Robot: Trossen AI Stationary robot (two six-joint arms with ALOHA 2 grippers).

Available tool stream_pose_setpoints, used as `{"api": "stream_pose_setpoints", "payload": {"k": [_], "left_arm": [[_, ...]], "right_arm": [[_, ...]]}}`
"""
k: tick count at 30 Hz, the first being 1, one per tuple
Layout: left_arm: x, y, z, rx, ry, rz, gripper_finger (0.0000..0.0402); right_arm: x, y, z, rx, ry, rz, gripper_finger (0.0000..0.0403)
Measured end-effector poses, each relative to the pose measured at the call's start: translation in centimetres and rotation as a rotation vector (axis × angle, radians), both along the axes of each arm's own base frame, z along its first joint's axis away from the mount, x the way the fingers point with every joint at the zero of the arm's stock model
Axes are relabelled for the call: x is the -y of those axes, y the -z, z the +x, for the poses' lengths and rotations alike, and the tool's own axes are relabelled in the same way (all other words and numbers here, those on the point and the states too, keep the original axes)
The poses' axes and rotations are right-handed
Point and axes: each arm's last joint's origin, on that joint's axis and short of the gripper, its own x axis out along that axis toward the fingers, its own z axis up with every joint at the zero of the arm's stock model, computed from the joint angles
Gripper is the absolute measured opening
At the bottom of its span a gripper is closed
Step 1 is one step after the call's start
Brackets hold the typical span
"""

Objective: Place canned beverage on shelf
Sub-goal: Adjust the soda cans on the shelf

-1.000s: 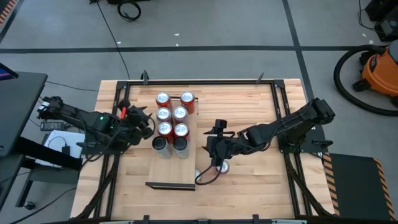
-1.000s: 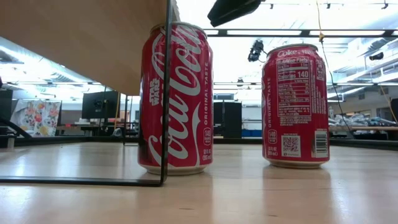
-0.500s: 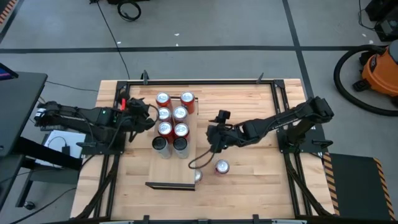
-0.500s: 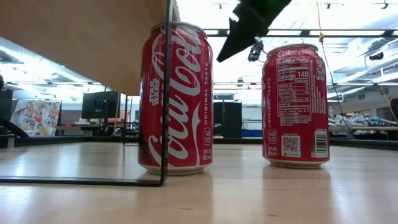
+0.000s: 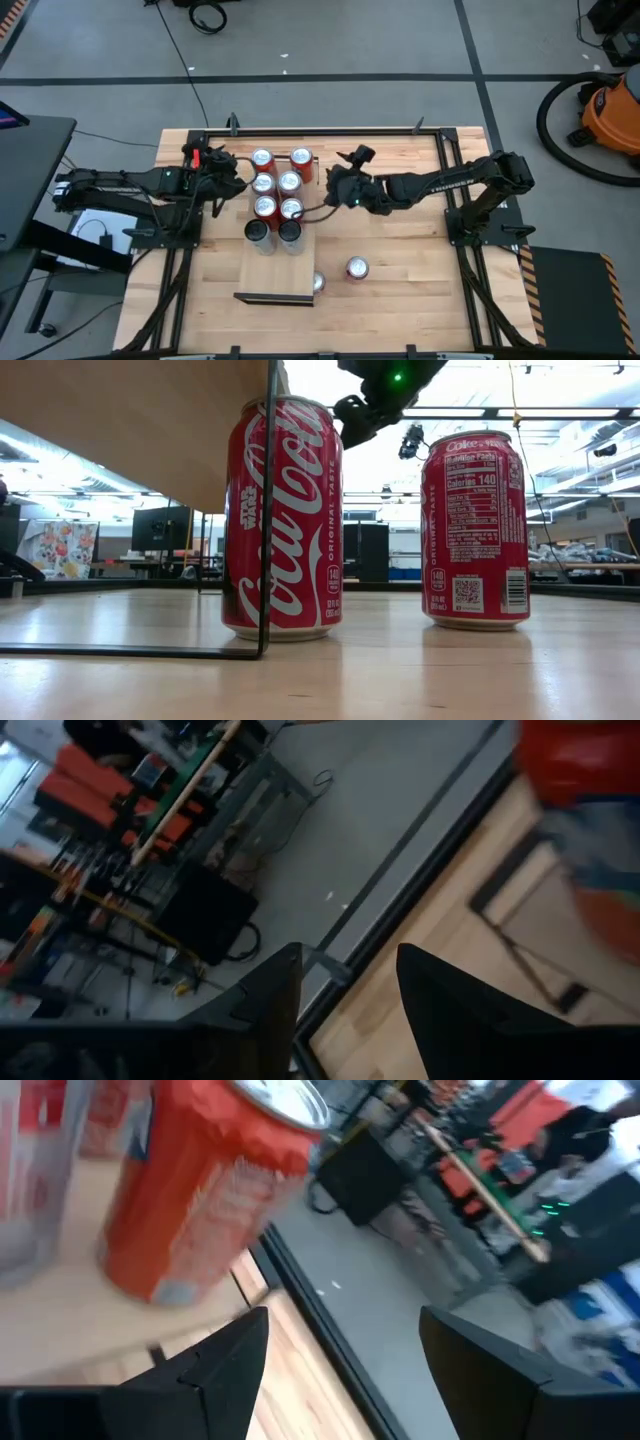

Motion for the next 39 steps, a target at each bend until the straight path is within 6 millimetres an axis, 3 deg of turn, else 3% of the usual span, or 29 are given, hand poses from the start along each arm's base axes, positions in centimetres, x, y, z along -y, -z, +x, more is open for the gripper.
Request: {"api": "stream_pose_setpoints", "payload": {"k": [7, 15, 29, 39], "left_arm": [[-1.1, -0.2, 0.1, 0.042, -0.057, -0.014, 0.0178], [-1.2, -0.7, 1.0, 0.058, 0.051, -0.056, 0.0178], [-1.2, -1.2, 1.6, 0.131, 0.09, -0.067, 0.0178], [-1.3, -0.5, 0.7, 0.018, 0.009, -0.019, 0.0178]], "right_arm": [[2.8, -0.4, 0.6, 0.041, -0.078, 0.065, 0.027], [5.6, -0.9, 1.1, 0.124, -0.228, 0.174, 0.027], [5.8, -1.2, 1.3, 0.188, -0.301, 0.227, 0.027], [5.7, -0.9, 1.2, 0.163, -0.259, 0.227, 0.027]]}}
